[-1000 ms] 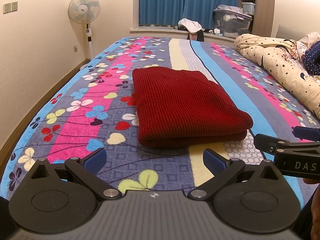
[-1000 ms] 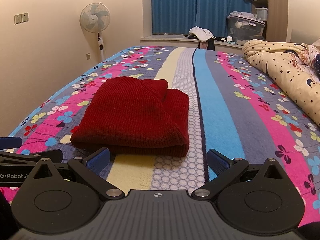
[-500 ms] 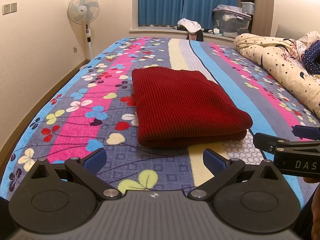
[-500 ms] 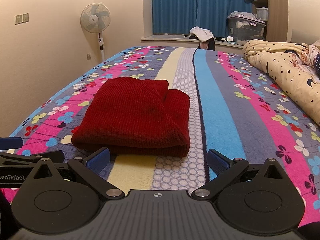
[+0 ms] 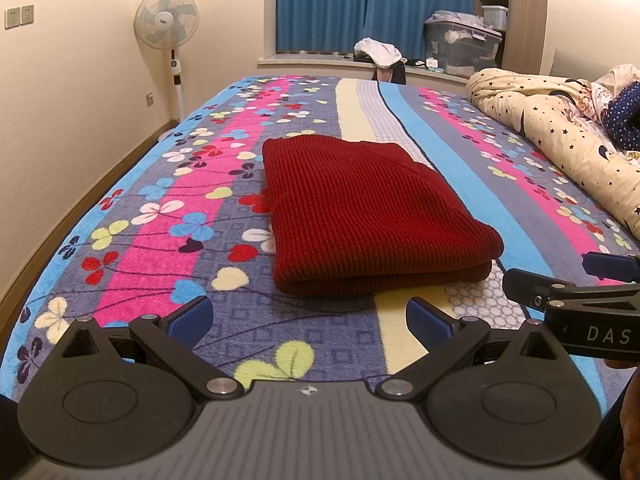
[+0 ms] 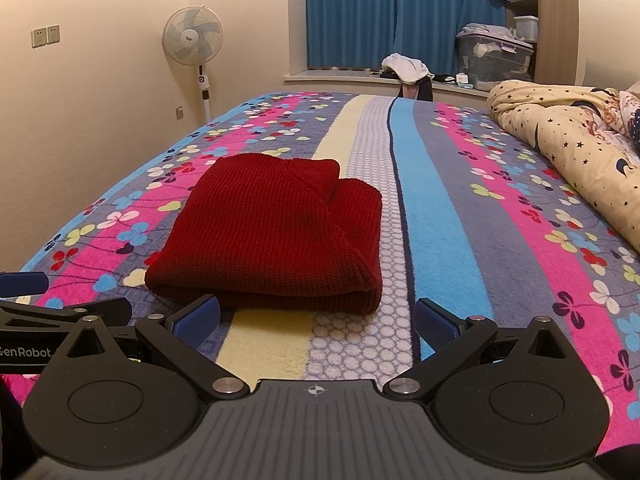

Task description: Fold small clothes

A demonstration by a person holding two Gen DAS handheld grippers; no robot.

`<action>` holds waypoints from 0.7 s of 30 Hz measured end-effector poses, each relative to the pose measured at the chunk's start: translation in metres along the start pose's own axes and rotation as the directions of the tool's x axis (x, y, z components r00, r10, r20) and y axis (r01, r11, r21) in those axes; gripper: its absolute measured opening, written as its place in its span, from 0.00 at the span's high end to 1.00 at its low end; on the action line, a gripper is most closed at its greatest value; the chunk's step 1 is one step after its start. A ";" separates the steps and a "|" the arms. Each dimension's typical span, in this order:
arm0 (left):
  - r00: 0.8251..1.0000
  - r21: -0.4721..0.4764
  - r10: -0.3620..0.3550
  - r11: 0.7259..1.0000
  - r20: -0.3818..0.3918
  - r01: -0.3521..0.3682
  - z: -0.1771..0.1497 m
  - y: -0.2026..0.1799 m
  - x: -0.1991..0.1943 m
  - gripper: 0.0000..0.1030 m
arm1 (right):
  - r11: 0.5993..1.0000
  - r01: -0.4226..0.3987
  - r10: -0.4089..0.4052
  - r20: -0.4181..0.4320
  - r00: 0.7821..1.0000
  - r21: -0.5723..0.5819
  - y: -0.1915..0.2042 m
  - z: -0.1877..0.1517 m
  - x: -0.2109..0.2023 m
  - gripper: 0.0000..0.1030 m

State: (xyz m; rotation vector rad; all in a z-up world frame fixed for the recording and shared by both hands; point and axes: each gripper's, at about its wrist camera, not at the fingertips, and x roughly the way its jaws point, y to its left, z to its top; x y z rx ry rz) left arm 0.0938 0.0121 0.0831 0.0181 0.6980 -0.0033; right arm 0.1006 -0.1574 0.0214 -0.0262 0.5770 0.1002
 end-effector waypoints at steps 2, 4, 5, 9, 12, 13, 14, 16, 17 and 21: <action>1.000 -0.002 -0.001 1.000 -0.001 0.001 -0.001 0.000 0.000 0.00 | 1.000 0.001 -0.001 0.000 1.000 0.000 0.000 0.000 0.000 0.01; 1.000 0.000 -0.001 1.000 0.000 0.001 0.000 0.001 0.000 0.00 | 1.000 0.000 0.000 -0.001 1.000 0.001 0.000 0.000 0.000 0.01; 1.000 0.001 -0.001 1.000 0.000 0.001 0.000 0.001 0.000 0.00 | 1.000 -0.001 0.001 -0.001 1.000 0.001 0.000 0.000 0.000 0.01; 1.000 0.001 -0.003 1.000 0.005 0.003 0.001 0.002 -0.002 0.00 | 1.000 -0.002 0.002 0.000 1.000 0.002 0.000 0.000 0.000 0.01; 1.000 0.000 -0.004 1.000 0.005 0.004 0.001 0.002 -0.001 0.00 | 1.000 -0.003 0.003 0.000 1.000 -0.003 0.003 0.000 0.000 0.01; 1.000 0.000 -0.003 1.000 0.006 0.003 0.001 0.002 -0.002 0.00 | 1.000 -0.004 0.004 0.000 1.000 -0.004 0.004 0.001 0.000 0.01; 1.000 0.000 -0.003 1.000 0.007 0.003 0.001 0.003 -0.002 0.00 | 1.000 -0.004 0.004 -0.001 1.000 -0.003 0.005 0.001 0.000 0.01; 1.000 0.002 -0.003 1.000 0.010 0.003 0.001 0.003 -0.002 0.00 | 1.000 -0.005 0.005 0.000 1.000 -0.002 0.006 0.001 0.000 0.01; 1.000 0.003 -0.003 1.000 0.015 0.003 0.000 0.003 -0.002 0.00 | 1.000 -0.005 0.005 0.000 1.000 -0.003 0.005 0.001 0.000 0.01; 1.000 0.004 -0.003 1.000 0.022 0.003 -0.001 0.004 -0.003 0.00 | 1.000 -0.005 0.005 0.000 1.000 -0.003 0.005 0.001 0.000 0.01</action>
